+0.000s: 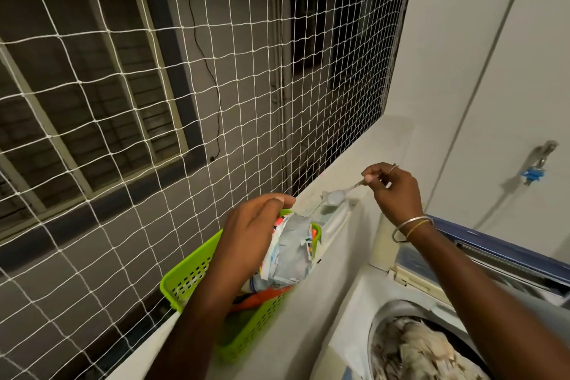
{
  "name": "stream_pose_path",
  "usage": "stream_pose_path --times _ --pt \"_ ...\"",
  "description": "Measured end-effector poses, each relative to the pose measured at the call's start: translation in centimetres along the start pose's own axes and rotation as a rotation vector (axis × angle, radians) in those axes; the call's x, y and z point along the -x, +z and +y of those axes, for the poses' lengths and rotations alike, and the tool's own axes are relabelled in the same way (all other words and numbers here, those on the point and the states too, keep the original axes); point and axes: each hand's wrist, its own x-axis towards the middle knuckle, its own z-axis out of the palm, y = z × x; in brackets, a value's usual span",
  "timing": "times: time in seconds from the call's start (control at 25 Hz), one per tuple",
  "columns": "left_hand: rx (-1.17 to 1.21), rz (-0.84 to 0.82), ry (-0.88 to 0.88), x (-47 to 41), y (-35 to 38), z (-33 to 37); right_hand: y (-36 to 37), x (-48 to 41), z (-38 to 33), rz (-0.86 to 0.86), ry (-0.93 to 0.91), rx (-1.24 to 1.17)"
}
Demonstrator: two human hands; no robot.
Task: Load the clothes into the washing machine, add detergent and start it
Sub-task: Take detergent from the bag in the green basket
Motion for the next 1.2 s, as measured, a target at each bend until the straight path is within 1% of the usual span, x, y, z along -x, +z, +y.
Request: stream_pose_path --times 0.2,0.32,0.44,0.56,0.64,0.76,0.8,0.92,0.96,1.08,1.2 --pt "-0.03 -0.014 0.013 -0.2 0.1 0.1 -3.0 2.9 -3.2 0.046 0.141 -0.241" --pt "-0.025 -0.017 0.024 -0.4 0.2 -0.1 -4.6 5.0 -5.8 0.037 0.205 -0.376" --pt "-0.048 -0.025 0.031 -0.5 0.1 -0.1 -5.2 7.0 -8.0 -0.017 0.234 -0.416" --pt "-0.039 -0.04 0.035 -0.6 0.0 0.0 -3.9 8.7 -9.6 -0.07 0.232 -0.442" --pt "-0.031 -0.047 0.036 -0.7 0.1 -0.1 -2.1 9.9 -10.2 -0.094 0.179 -0.399" --pt "-0.005 -0.051 0.039 -0.7 0.1 -0.3 1.3 11.9 -10.6 -0.139 0.068 -0.251" --pt "0.001 -0.052 0.043 -0.8 0.1 -0.5 2.4 12.5 -10.7 -0.155 0.023 -0.176" --pt "0.015 -0.07 0.047 -0.8 0.0 -0.8 5.2 13.5 -11.1 -0.194 -0.138 0.147" --pt "0.016 -0.074 0.048 -0.8 -0.1 -0.9 5.8 13.7 -11.3 -0.195 -0.154 0.181" --pt "0.018 -0.079 0.052 -0.7 -0.3 -1.0 6.7 13.8 -11.6 -0.187 -0.127 0.125" --pt "0.029 -0.088 0.053 -0.7 -0.6 -1.2 6.3 13.8 -11.7 -0.247 -0.114 0.064"
